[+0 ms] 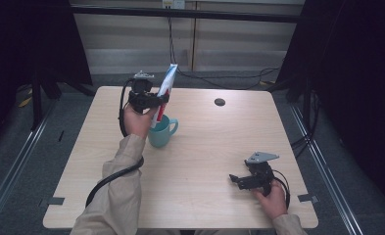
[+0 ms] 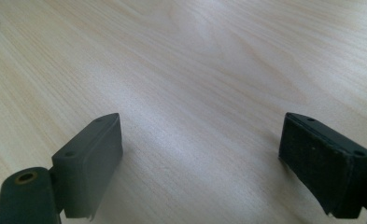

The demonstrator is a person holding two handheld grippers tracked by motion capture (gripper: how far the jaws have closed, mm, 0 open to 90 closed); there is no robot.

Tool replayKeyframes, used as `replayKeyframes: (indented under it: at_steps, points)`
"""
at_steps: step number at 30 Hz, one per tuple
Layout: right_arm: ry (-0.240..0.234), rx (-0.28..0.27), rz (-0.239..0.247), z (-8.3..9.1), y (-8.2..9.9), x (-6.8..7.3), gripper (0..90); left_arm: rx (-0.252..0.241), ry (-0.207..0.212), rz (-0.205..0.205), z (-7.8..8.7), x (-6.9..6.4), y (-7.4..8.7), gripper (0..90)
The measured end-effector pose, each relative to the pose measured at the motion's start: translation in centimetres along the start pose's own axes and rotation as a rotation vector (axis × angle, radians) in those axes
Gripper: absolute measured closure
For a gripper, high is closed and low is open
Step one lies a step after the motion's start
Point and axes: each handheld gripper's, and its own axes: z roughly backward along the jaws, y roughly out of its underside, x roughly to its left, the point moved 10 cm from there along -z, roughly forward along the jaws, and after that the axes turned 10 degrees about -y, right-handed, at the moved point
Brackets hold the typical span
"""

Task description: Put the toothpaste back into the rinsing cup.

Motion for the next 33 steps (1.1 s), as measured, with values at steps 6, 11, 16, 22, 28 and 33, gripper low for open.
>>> replayKeyframes:
  at_steps: [6, 11, 16, 22, 28, 33]
  points:
    - [-0.001, 0.000, 0.000, 0.0, 0.0, 0.0, 12.8, 0.015, -0.014, 0.009, -1.0, 0.2, 0.6, 73.9]
    - [-0.001, 0.000, 0.000, 0.0, 0.0, 0.0, 12.8, 0.018, -0.015, 0.017, -1.8, 0.3, 1.0, 73.9]
    - [-0.001, 0.000, 0.000, 0.0, 0.0, 0.0, 12.8, 0.021, -0.033, 0.018, -2.2, 0.7, 1.2, 73.7]
    - [-0.001, -0.001, 0.001, 0.0, 0.0, 0.0, 12.8, 0.034, -0.044, 0.020, -2.5, 1.0, 1.9, 73.5]
    - [-0.001, 0.000, 0.001, 0.0, 0.0, 0.0, 12.8, 0.036, -0.048, 0.022, -2.9, 1.1, 2.1, 73.3]
    - [-0.001, 0.000, 0.001, 0.0, 0.0, 0.0, 12.8, 0.041, -0.054, 0.021, -3.1, 1.2, 2.5, 73.2]
